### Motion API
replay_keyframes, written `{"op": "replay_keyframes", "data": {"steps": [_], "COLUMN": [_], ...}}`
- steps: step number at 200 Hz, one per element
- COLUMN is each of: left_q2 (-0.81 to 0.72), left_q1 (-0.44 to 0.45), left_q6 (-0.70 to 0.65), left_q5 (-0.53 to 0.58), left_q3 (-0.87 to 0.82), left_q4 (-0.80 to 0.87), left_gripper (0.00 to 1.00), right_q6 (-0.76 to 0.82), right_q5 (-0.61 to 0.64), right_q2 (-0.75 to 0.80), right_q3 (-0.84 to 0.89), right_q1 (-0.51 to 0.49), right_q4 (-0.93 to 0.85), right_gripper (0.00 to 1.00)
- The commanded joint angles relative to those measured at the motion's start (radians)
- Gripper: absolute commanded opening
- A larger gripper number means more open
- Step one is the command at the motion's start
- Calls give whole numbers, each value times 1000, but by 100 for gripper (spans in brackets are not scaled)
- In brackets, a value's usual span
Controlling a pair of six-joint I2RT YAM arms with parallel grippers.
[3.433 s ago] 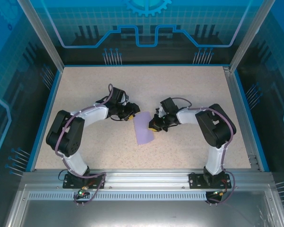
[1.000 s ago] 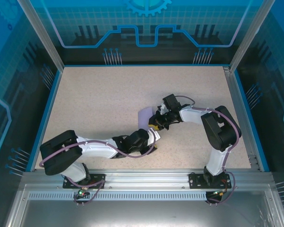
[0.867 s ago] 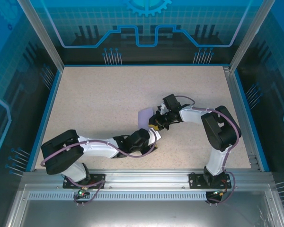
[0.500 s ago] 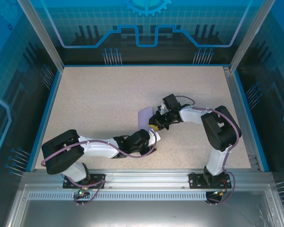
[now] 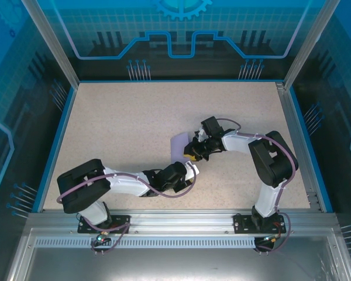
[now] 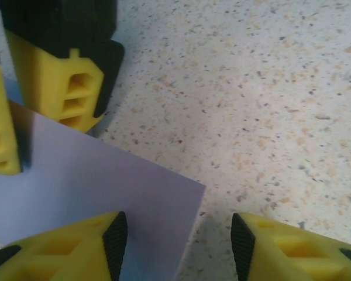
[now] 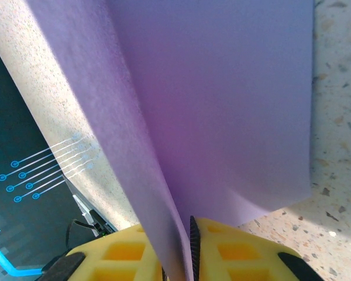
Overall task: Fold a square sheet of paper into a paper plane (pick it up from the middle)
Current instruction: Third fold the triangle at the center of the table.
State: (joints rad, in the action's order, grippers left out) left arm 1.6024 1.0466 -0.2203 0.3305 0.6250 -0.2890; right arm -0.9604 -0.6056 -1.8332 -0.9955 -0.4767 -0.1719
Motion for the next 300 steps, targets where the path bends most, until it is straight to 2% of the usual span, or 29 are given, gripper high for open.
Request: {"op": "replay_keyframes", "data": {"steps": [1,18,49,77,133,153,181,199,238,272,300], "left_q2": [-13,-35,-68,-99,-104,-134,-168,-171,-168,-169,-167], "left_q1": [7,7,6,3,-16,-36,-59,-70,-80,-115,-186], "left_q6": [-8,4,40,92,125,154,167,162,154,185,234], "left_q5": [73,67,55,67,3,-31,-86,-108,-133,-180,-314], "left_q3": [-2,-20,-35,-59,-34,-40,-49,-49,-41,-22,-10], "left_q4": [-58,-62,-18,-33,17,23,27,31,41,85,83], "left_gripper": [47,45,29,19,15,23,24,20,0,0,0], "right_q6": [3,3,6,7,8,10,8,9,8,12,38], "right_q5": [3,6,13,19,23,25,22,21,22,21,61], "right_q2": [-5,-9,-11,-11,-6,-3,-6,-6,-4,-1,34], "right_q3": [-7,-8,-8,-6,0,4,4,2,3,3,13], "right_q1": [12,13,18,20,21,24,23,24,23,24,33], "right_q4": [-18,-20,-25,-23,-27,-28,-25,-24,-27,-36,-81], "right_gripper": [20,20,20,20,20,20,20,20,20,20,23]}}
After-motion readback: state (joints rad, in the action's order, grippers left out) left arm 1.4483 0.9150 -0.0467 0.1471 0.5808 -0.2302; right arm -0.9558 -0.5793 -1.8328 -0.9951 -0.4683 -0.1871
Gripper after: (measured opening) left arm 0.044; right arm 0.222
